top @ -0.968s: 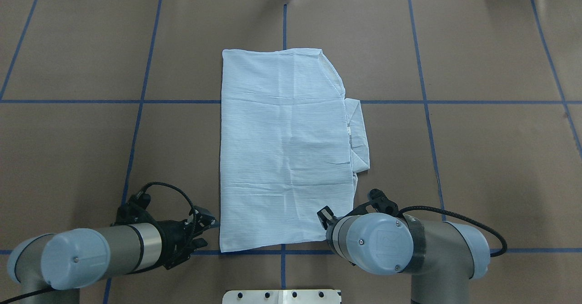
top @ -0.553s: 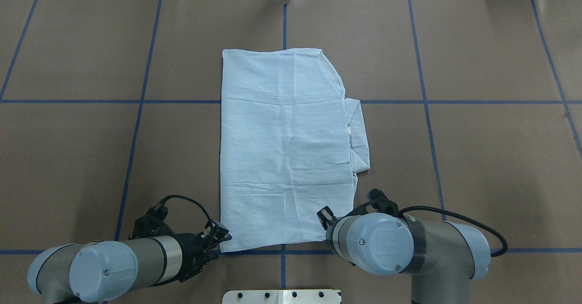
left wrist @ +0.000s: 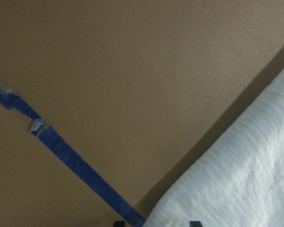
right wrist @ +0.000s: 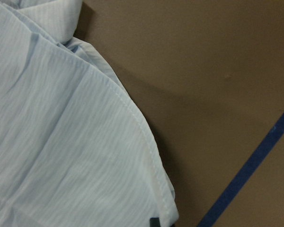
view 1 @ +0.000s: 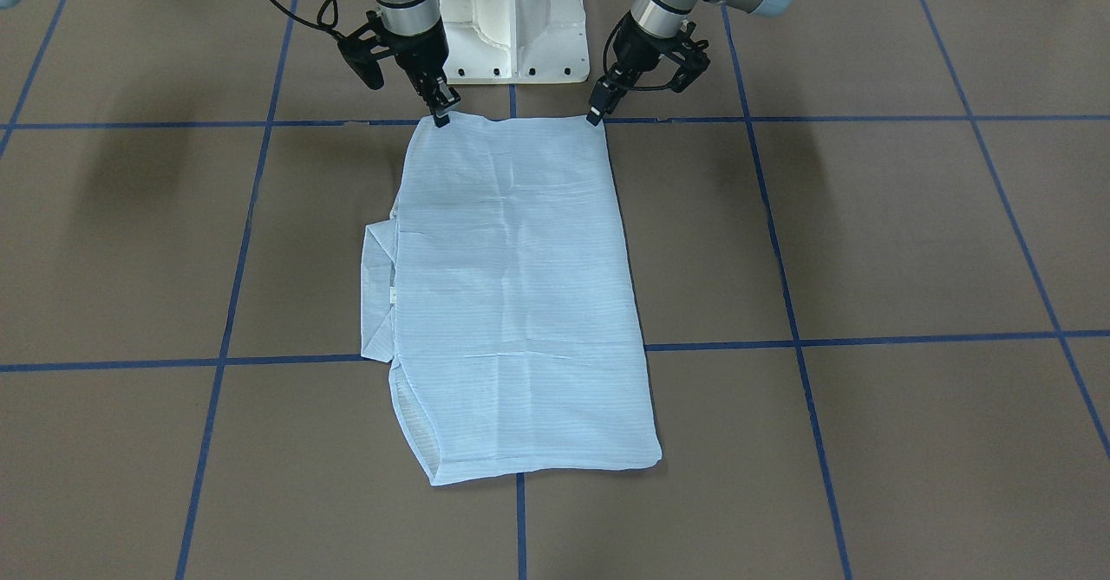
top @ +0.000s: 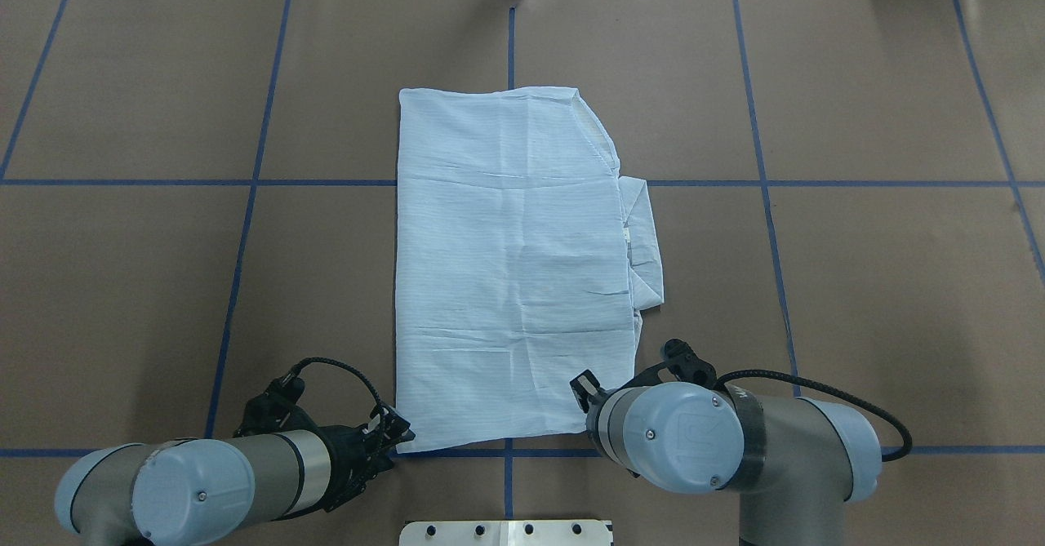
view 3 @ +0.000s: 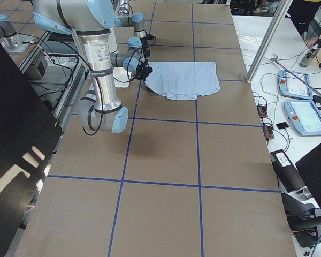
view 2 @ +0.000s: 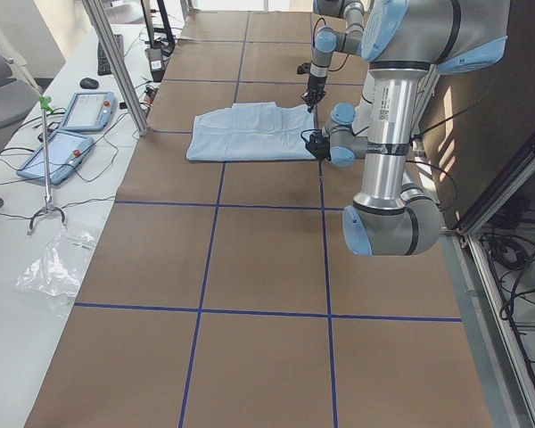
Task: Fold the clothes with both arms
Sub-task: 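Bring the left gripper to the other near corner and grasp it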
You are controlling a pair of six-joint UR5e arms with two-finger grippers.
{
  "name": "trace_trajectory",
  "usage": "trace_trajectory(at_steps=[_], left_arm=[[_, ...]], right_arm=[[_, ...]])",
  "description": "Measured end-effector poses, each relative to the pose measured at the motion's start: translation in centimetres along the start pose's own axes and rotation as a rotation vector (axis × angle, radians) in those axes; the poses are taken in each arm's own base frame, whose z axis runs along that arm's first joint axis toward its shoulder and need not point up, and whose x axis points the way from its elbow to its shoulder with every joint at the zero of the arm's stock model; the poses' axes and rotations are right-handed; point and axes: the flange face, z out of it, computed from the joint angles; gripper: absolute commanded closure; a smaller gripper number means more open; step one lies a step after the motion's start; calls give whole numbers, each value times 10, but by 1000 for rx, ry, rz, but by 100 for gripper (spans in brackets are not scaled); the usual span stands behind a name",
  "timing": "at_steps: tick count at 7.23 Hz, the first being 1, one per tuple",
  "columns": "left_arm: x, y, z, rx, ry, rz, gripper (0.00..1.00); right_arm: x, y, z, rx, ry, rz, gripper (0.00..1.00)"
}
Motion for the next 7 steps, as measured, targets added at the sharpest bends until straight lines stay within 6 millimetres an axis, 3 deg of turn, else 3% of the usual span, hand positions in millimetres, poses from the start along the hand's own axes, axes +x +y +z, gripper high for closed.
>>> trace_trajectory(at_steps=[3, 6, 7], left_arm=[[-3, -1, 5, 7, -9, 6, 51], [-2, 1, 6, 4, -8, 10, 68], [-1, 2, 7, 3, -8, 10, 100]], right_arm=[[0, 0, 1, 2, 1, -1, 100], [2, 1, 2, 2, 5, -3, 100], [3, 1, 2, 1, 6, -4, 100]])
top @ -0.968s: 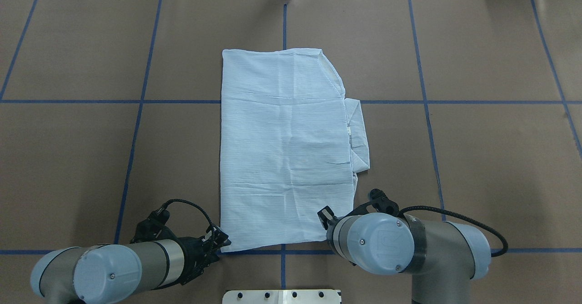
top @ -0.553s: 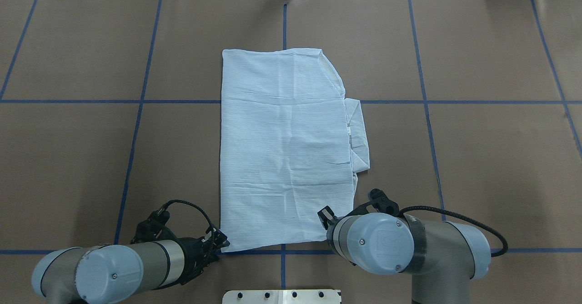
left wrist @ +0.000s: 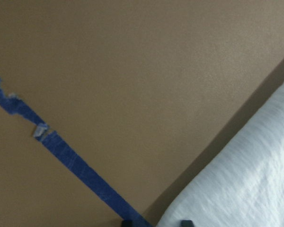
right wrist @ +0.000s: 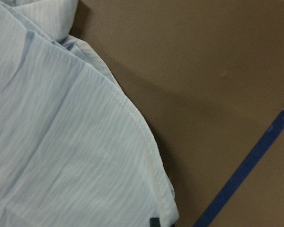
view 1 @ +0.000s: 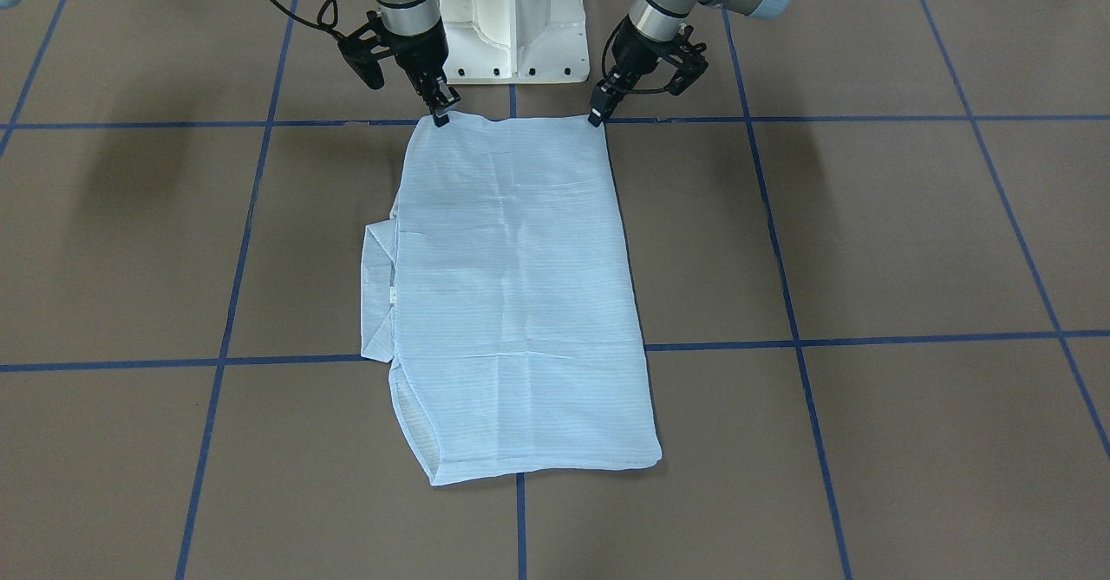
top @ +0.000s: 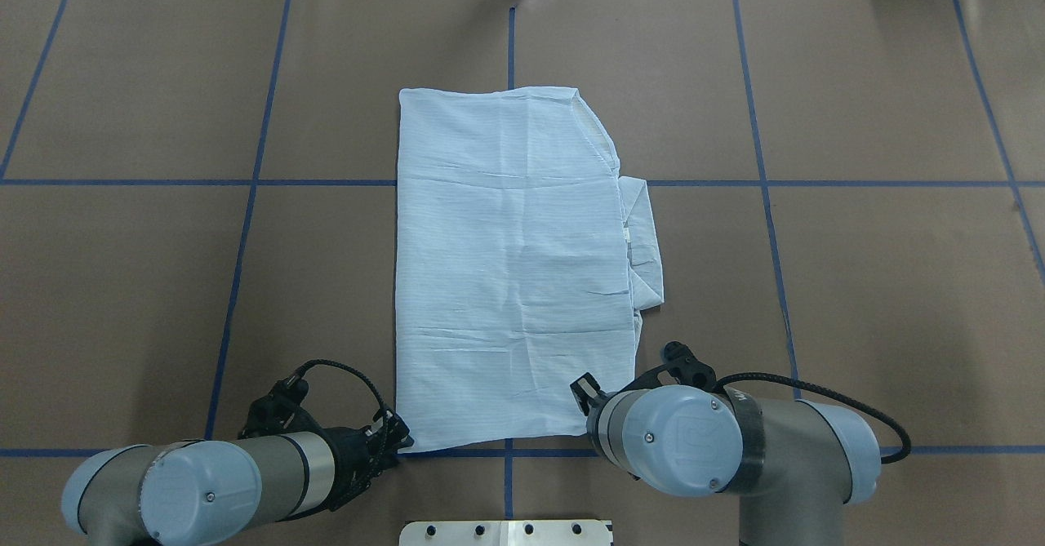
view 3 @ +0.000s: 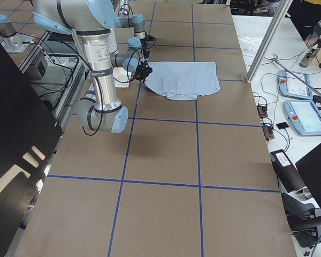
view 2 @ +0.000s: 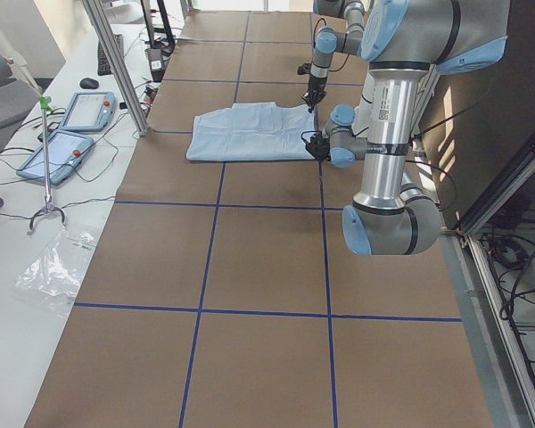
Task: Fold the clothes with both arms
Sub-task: 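Bring the left gripper to the other near corner and grasp it, then lift the near edge with both grippers and fold it away from the robot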
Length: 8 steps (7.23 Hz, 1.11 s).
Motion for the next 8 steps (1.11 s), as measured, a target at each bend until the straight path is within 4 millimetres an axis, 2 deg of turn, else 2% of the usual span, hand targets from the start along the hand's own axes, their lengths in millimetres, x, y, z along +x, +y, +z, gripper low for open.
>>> trace_trajectory(at_steps=[3, 4, 5, 6, 8], left_arm=[[5, 3, 0, -3, 6, -2, 100], [10, 3, -6, -5, 15, -3, 100], [19, 4, -18, -14, 38, -7, 100], [32, 4, -37, -25, 68, -13, 100], [64, -5, -70, -20, 125, -25, 100]], right_arm=[[0, 0, 0, 0, 0, -1, 100], [0, 0, -1, 0, -2, 0, 100], [-1, 0, -6, -1, -6, 1, 100], [-4, -1, -19, -2, -14, 4, 100], [-23, -15, -52, 3, -56, 32, 100]])
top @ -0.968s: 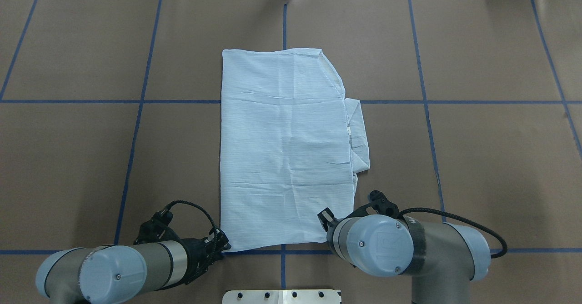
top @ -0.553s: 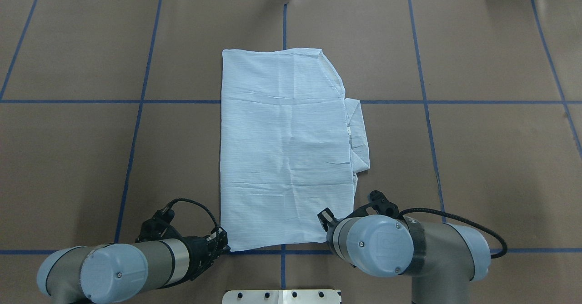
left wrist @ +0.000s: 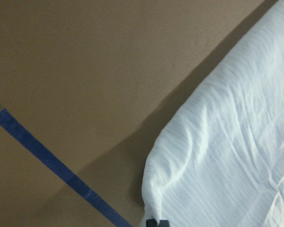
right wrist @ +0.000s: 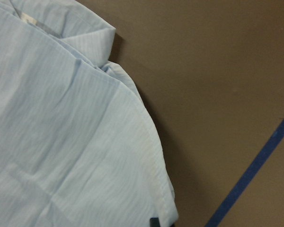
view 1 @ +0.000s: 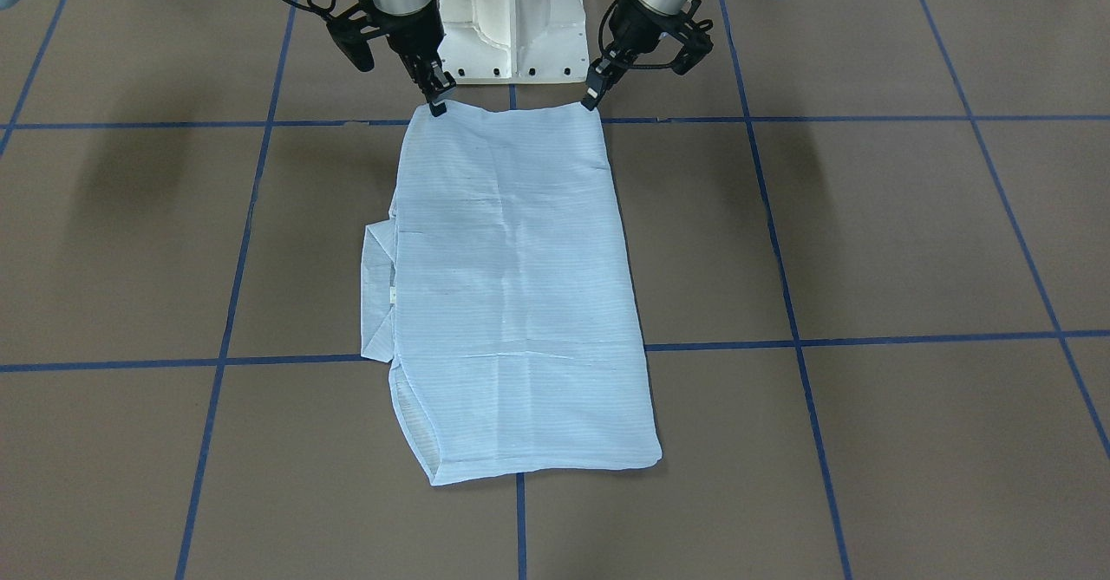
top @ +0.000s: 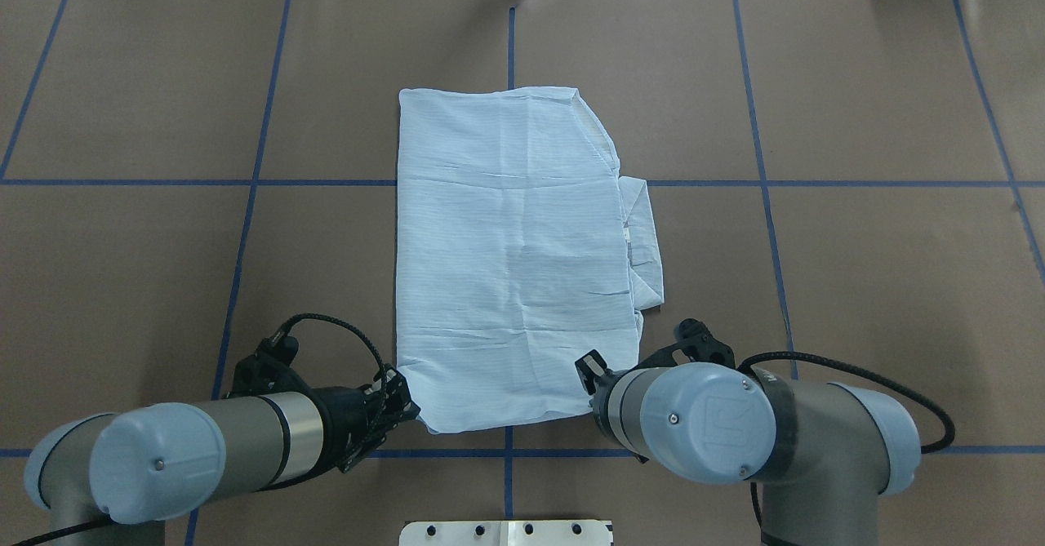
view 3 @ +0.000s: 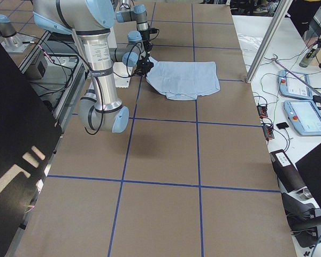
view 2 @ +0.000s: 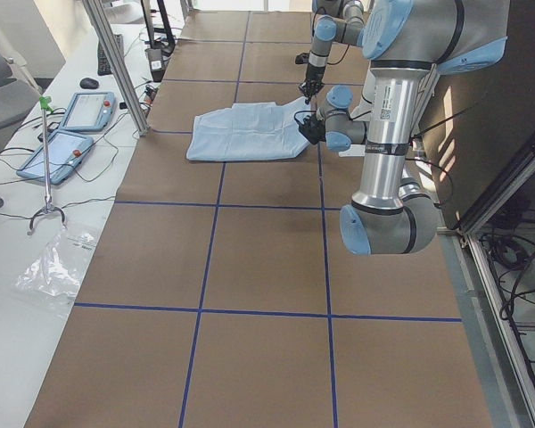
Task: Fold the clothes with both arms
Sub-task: 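Lift the near edge with both grippers and fold it away from the robot, then lay the edge down on the far side and release with both grippers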
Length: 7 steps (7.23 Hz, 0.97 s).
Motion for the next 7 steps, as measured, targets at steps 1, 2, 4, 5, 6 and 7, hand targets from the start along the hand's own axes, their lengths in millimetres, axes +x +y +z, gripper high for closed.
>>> trace_trajectory(at_steps=[1, 2, 4, 5, 6, 7], left_arm=[[27, -8, -10, 14, 32, 15, 100], [62, -20, -21, 36, 54, 44, 100], [123, -62, -34, 100, 77, 93, 100], [150, -90, -35, 142, 85, 115, 100], [170, -115, -27, 174, 80, 136, 100], [191, -139, -14, 205, 80, 155, 100]], right_arm=[[-21, -11, -14, 6, -37, 13, 100], [-47, -26, -29, 13, -71, 14, 100], [-105, -60, -43, 36, -89, 11, 100], [-140, -76, -41, 56, -91, 10, 100], [-180, -87, -37, 75, -87, 12, 100], [-222, -96, -30, 87, -68, 14, 100]])
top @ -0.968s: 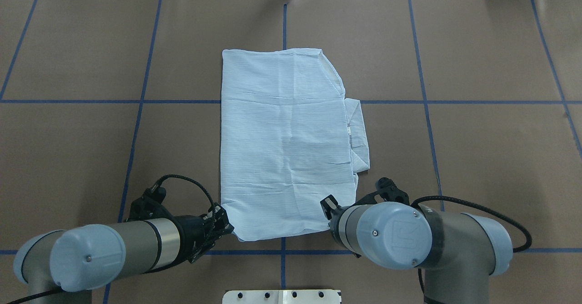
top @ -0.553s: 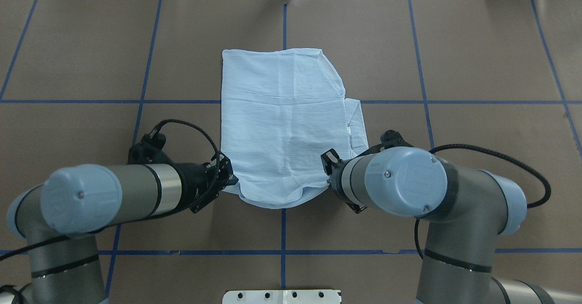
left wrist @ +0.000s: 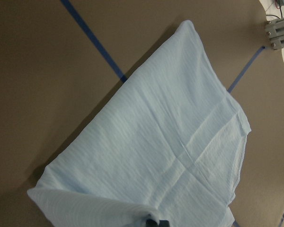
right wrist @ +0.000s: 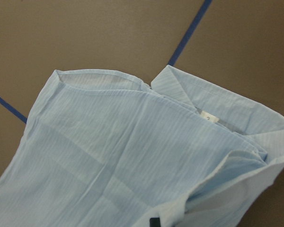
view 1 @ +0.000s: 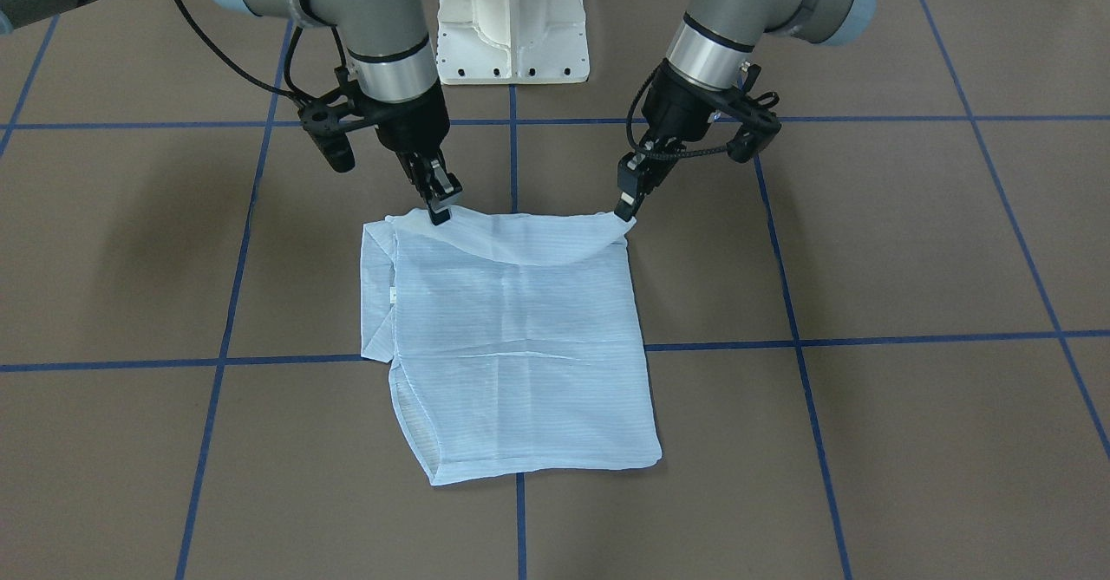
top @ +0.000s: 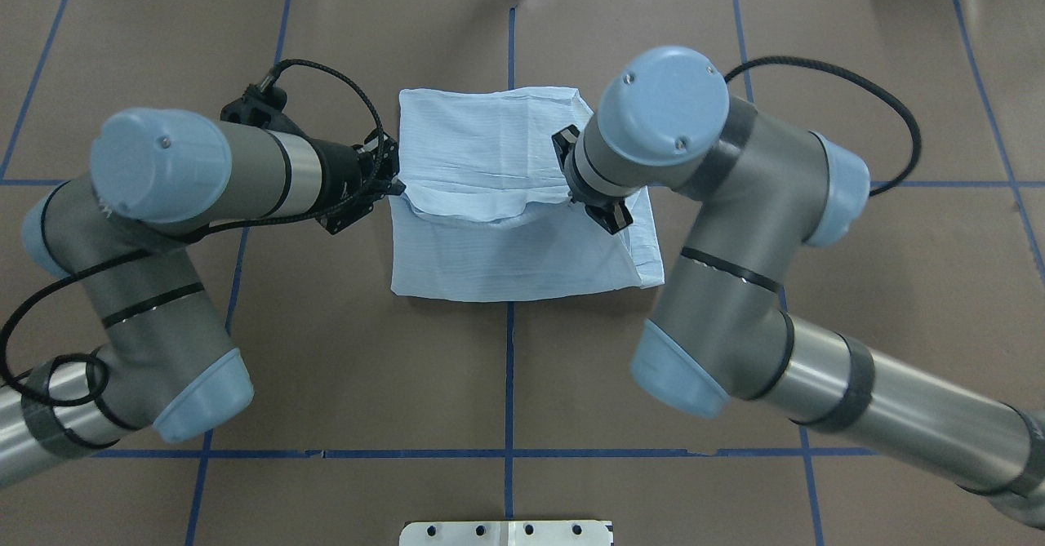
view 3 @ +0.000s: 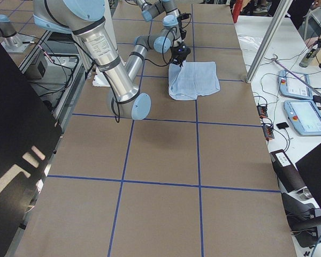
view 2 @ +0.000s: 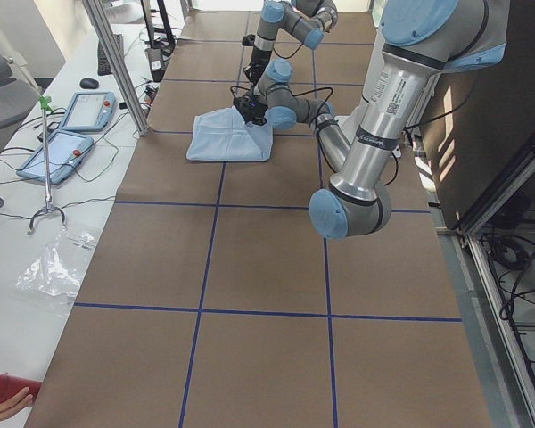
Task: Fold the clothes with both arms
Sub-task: 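Lay the edge down on the far side and release with both grippers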
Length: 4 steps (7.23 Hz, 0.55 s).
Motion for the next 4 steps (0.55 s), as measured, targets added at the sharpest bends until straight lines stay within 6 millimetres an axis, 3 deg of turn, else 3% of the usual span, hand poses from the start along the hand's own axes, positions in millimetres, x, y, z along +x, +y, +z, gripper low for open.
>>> trace_trajectory(at_steps=[2, 4], left_arm=[[27, -46, 41, 56, 12, 30, 100], [48, -84, 84, 95, 24, 45, 100]], right_arm=[[-71, -32, 37, -5, 28, -13, 100], [-124, -68, 74, -14, 39, -27, 100]])
